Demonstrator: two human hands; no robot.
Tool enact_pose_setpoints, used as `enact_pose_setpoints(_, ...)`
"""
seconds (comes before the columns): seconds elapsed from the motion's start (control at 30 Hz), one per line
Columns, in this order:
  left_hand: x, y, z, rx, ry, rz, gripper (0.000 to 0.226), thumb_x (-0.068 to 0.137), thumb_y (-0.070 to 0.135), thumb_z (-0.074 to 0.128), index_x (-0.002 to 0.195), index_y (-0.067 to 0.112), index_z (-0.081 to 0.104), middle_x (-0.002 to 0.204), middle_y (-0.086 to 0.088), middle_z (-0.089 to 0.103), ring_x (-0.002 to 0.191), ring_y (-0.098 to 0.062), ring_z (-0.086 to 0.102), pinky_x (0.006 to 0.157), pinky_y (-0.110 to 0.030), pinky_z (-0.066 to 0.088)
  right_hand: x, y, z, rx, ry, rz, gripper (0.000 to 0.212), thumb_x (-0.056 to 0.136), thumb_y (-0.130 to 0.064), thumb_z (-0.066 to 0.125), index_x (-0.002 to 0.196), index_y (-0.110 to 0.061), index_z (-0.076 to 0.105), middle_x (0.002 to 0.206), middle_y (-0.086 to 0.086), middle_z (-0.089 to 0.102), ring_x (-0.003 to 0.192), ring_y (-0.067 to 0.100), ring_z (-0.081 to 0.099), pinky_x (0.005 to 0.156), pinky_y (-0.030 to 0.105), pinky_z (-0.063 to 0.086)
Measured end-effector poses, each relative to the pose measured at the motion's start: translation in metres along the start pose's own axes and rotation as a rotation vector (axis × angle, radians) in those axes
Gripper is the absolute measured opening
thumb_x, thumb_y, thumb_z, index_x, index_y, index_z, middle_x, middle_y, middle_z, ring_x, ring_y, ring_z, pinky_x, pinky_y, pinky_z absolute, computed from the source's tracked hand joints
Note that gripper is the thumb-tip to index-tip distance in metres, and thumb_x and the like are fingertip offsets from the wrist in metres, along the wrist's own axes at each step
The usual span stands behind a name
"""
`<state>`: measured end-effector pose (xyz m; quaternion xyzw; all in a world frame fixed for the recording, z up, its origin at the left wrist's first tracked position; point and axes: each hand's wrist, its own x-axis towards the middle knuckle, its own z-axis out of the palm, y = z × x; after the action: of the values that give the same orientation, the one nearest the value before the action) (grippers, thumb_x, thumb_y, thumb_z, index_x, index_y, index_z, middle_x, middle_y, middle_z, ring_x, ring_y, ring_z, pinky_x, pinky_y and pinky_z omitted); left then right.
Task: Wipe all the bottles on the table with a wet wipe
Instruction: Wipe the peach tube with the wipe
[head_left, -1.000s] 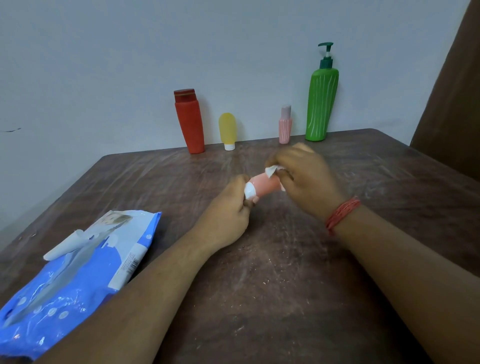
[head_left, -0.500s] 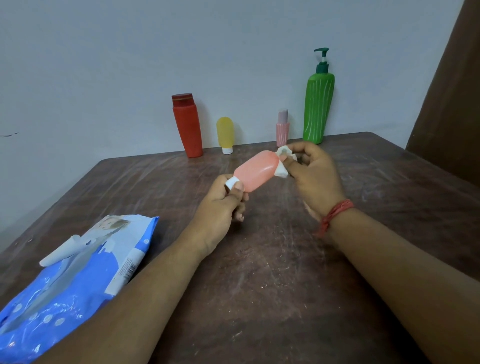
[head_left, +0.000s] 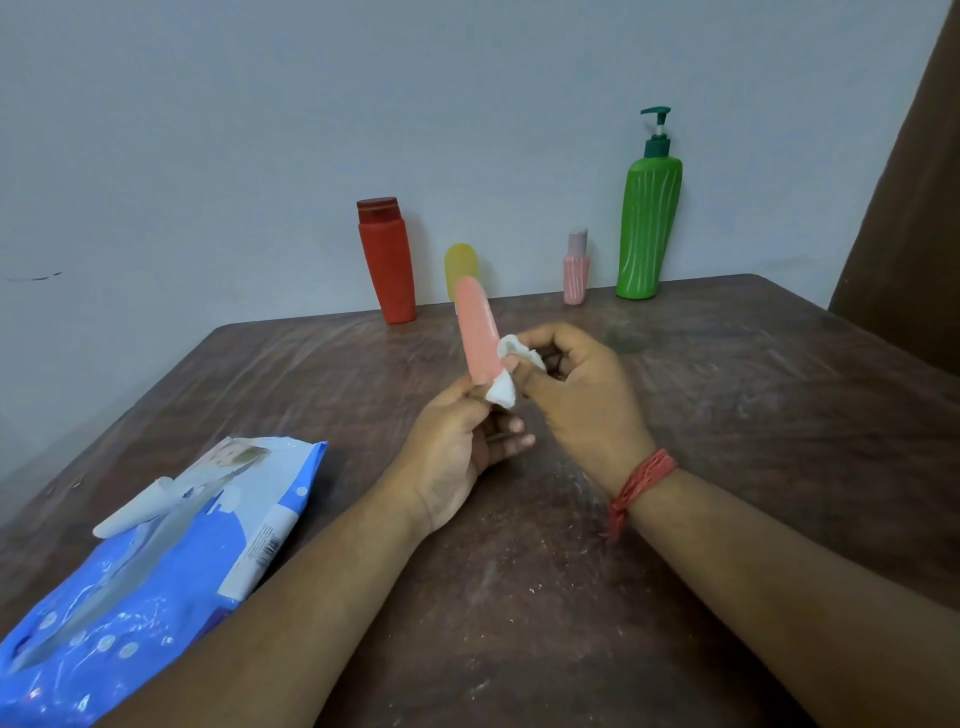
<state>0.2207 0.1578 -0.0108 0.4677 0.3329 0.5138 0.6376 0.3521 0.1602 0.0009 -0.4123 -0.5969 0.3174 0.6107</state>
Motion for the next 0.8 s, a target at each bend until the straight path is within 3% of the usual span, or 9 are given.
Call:
enact_pose_setpoints(0.13,0.001,0.001,-0.001,-0.010,0.053,0.028,0.024,0.104,0.006,0.044,0.128,0.004,0.045,0.086,-0.010,0.065,0.064,-0.018,0.063,0.066,-0.036,0.059,0.000,0.001,0.001,-0.123,-0.011,-0.081,0.016,0.087,-0.018,0.073,0.088,-0.032,0.067,0.095,-0.008,0.066,0.087,0.014,0.067,0.077,0.036,0.058)
enact_pose_setpoints(0.23,0.000,0.002,-0.001,-0.024,0.045,0.027,0.021,0.106,0.014,0.044,0.125,0.005,0.044,0.084,-0.009,0.068,0.064,-0.018,0.063,0.065,-0.036,0.059,-0.001,0.001,0.001,-0.247,0.003,-0.180,0.009,0.087,-0.014,0.073,0.090,-0.022,0.070,0.091,-0.011,0.061,0.083,0.007,0.062,0.071,0.022,0.053)
enact_pose_setpoints(0.33,-0.001,0.005,-0.001,-0.036,-0.014,0.008,0.025,0.104,0.013,0.042,0.124,0.006,0.056,0.089,-0.007,0.071,0.073,-0.017,0.064,0.066,-0.033,0.058,-0.004,0.000,0.002,-0.414,-0.066,-0.315,0.007,0.087,-0.011,0.072,0.094,-0.013,0.072,0.092,-0.008,0.060,0.081,0.004,0.057,0.069,0.012,0.044)
enact_pose_setpoints(0.43,0.000,0.005,-0.003,-0.029,-0.054,-0.003,0.025,0.104,0.015,0.040,0.112,0.009,0.063,0.080,-0.004,0.067,0.066,-0.015,0.058,0.068,-0.033,0.056,0.001,0.001,-0.003,-0.635,-0.111,-0.505,0.013,0.085,-0.005,0.069,0.096,-0.010,0.072,0.095,0.000,0.062,0.088,0.014,0.058,0.075,0.014,0.040)
enact_pose_setpoints(0.6,0.001,0.002,-0.003,0.007,-0.068,-0.010,0.039,0.107,0.033,0.036,0.120,0.003,0.057,0.071,-0.004,0.051,0.056,-0.014,0.040,0.067,-0.035,0.054,0.018,0.001,-0.025,-0.754,0.094,-0.535,0.019,0.082,0.001,0.066,0.098,-0.007,0.073,0.097,0.008,0.064,0.091,0.027,0.061,0.080,0.029,0.043)
enact_pose_setpoints(0.73,0.000,0.003,-0.003,0.004,-0.062,-0.004,0.035,0.108,0.029,0.034,0.105,0.007,0.061,0.071,-0.005,0.049,0.054,-0.014,0.037,0.062,-0.033,0.052,0.009,-0.003,-0.017,-0.889,-0.135,-0.707,0.020,0.081,-0.003,0.066,0.098,-0.012,0.072,0.093,0.006,0.064,0.089,0.023,0.056,0.076,0.027,0.040)
enact_pose_setpoints(0.8,0.001,0.002,-0.003,0.015,-0.073,-0.018,0.037,0.108,0.030,0.034,0.114,0.004,0.059,0.070,-0.005,0.047,0.054,-0.014,0.035,0.064,-0.033,0.052,0.020,0.000,-0.028,-0.933,-0.082,-0.680,0.020,0.085,-0.005,0.064,0.102,-0.012,0.072,0.095,0.006,0.064,0.091,0.024,0.056,0.079,0.030,0.042)
